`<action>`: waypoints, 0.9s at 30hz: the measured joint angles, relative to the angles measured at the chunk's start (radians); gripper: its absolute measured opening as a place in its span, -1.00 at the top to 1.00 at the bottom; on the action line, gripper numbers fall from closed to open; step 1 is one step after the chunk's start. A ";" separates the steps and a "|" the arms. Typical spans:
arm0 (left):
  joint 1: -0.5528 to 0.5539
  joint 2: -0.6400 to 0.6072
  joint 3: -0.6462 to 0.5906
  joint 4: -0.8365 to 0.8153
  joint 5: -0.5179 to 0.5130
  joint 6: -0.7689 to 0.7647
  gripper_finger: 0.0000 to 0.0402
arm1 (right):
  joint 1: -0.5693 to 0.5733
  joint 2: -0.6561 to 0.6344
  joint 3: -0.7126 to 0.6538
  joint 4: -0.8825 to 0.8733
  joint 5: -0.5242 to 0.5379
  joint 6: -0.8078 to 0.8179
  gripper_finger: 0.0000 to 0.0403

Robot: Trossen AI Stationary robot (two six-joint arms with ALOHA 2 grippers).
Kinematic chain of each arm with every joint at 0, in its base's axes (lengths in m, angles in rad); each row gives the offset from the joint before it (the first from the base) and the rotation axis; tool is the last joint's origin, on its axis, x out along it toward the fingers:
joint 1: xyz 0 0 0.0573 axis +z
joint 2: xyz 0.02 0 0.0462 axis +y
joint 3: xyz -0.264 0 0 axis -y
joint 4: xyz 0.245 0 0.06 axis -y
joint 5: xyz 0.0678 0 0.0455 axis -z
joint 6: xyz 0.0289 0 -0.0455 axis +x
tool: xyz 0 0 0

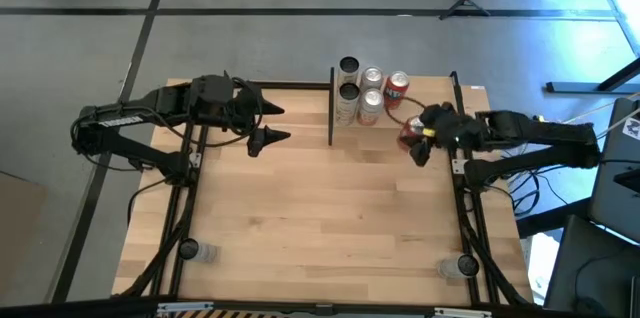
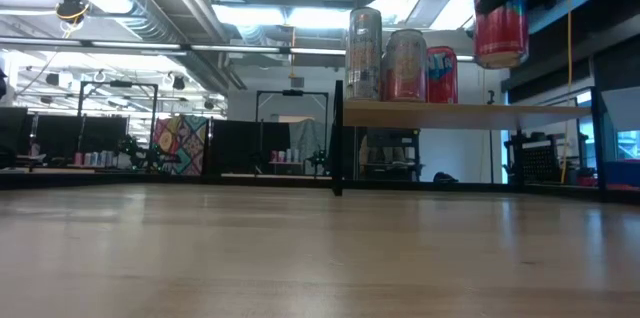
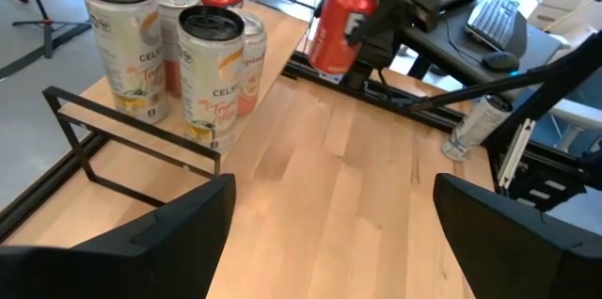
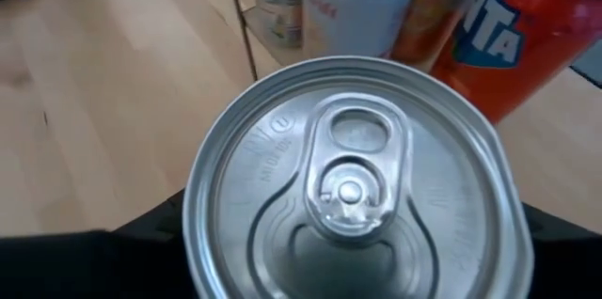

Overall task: Place canned beverage on shelf
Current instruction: Put the orange soda can onto the shelf

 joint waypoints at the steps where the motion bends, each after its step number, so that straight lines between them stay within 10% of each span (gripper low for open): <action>1: 0.000 0.000 0.000 -0.001 0.000 0.000 -0.75 | -0.030 0.000 0.000 0.003 -0.024 -0.010 -0.37; 27: 0.001 0.000 0.000 -0.008 -0.034 0.002 -0.75 | -0.521 0.234 0.000 0.221 -0.394 -0.382 -0.37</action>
